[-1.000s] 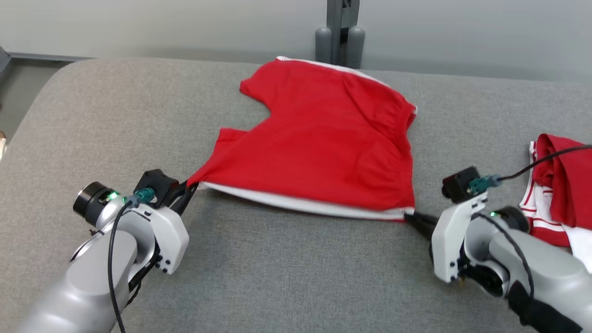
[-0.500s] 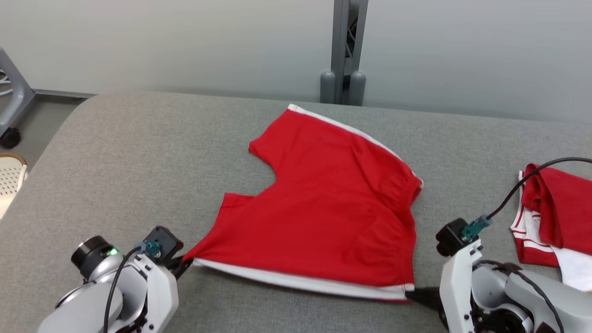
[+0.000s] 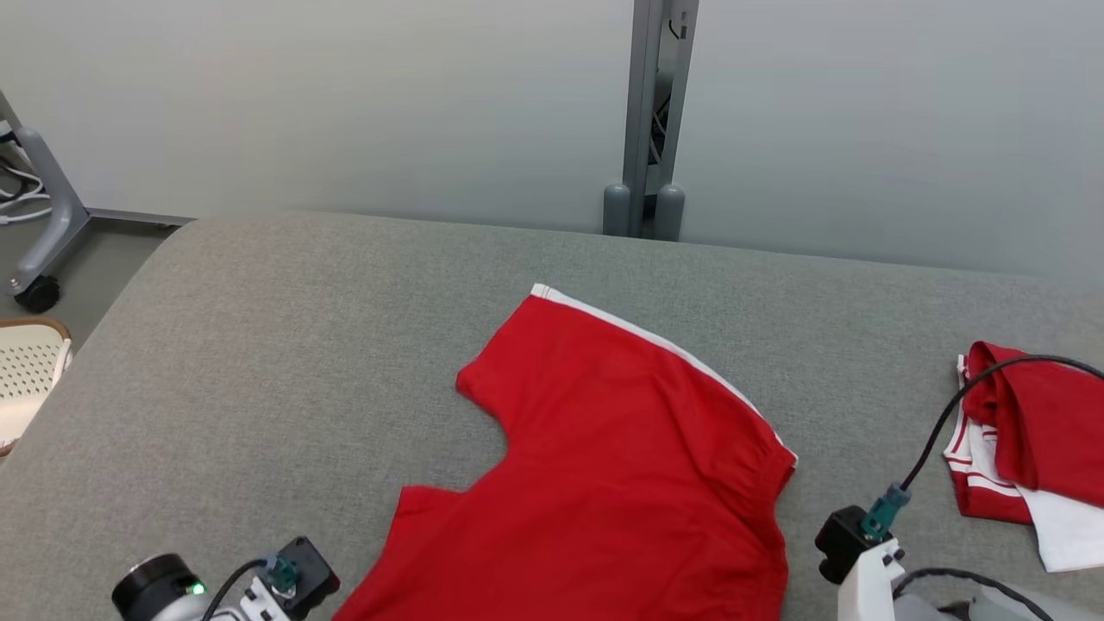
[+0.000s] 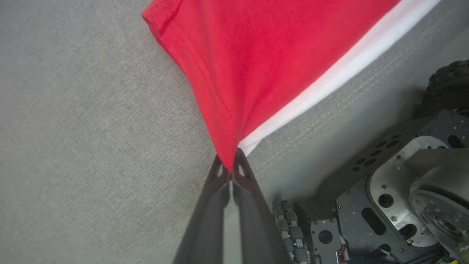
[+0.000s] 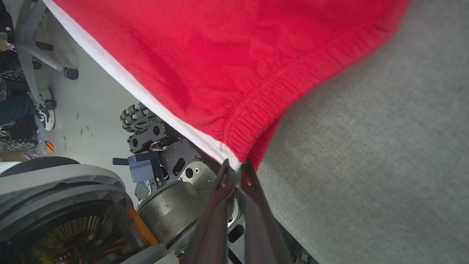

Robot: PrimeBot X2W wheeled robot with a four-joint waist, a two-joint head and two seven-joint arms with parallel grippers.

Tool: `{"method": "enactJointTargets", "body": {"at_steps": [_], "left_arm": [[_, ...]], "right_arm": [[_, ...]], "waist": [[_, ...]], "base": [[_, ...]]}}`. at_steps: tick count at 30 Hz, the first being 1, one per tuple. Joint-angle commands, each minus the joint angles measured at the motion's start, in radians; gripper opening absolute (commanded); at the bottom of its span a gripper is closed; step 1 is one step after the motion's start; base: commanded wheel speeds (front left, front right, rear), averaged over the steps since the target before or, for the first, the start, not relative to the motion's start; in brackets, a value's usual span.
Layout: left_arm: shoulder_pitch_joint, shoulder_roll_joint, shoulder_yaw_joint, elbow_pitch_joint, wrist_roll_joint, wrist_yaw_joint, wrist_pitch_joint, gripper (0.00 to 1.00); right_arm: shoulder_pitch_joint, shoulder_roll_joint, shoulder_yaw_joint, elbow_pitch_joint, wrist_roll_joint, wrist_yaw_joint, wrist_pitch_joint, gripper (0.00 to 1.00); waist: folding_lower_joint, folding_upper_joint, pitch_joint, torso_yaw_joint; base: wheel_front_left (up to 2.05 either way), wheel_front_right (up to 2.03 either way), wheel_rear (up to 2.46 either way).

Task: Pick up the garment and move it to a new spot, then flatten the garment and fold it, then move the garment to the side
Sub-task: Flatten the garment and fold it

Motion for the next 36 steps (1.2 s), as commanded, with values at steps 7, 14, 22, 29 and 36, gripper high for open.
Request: {"method": "enactJointTargets", "body": {"at_steps": [7, 14, 22, 29, 36], "left_arm": [[0.060, 0.086, 0.006, -0.163, -0.077, 0.060, 0.082, 0.00], [0.098, 0.100, 0.008, -0.218, -0.147, 0.090, 0.115, 0.00], [0.101, 0.103, 0.041, -0.232, -0.171, 0.159, 0.103, 0.00], [0.069, 0.099, 0.100, -0.249, -0.209, 0.178, 0.062, 0.00], [0.023, 0.101, 0.153, -0.244, -0.222, 0.192, 0.036, 0.00]], "right_arm": [[0.079, -0.033, -0.030, -0.057, 0.027, 0.000, 0.049, 0.00], [0.121, -0.039, -0.047, -0.083, 0.027, 0.000, 0.081, 0.00], [0.157, -0.015, -0.114, -0.092, -0.010, 0.000, 0.040, 0.00], [0.176, 0.026, -0.213, -0.101, -0.043, 0.000, -0.021, 0.00], [0.194, 0.072, -0.307, -0.116, -0.063, 0.000, -0.082, 0.00]], "waist": [[-0.0001, -0.0001, -0.008, -0.001], [-0.0001, -0.0001, -0.008, -0.006], [-0.0001, -0.0001, -0.004, -0.012], [-0.0001, -0.0001, 0.012, -0.025], [-0.0001, -0.0001, 0.025, -0.052]], "base": [[0.00, 0.00, 0.00], [0.00, 0.00, 0.00], [0.00, 0.00, 0.00], [0.00, 0.00, 0.00], [0.00, 0.00, 0.00]]}}
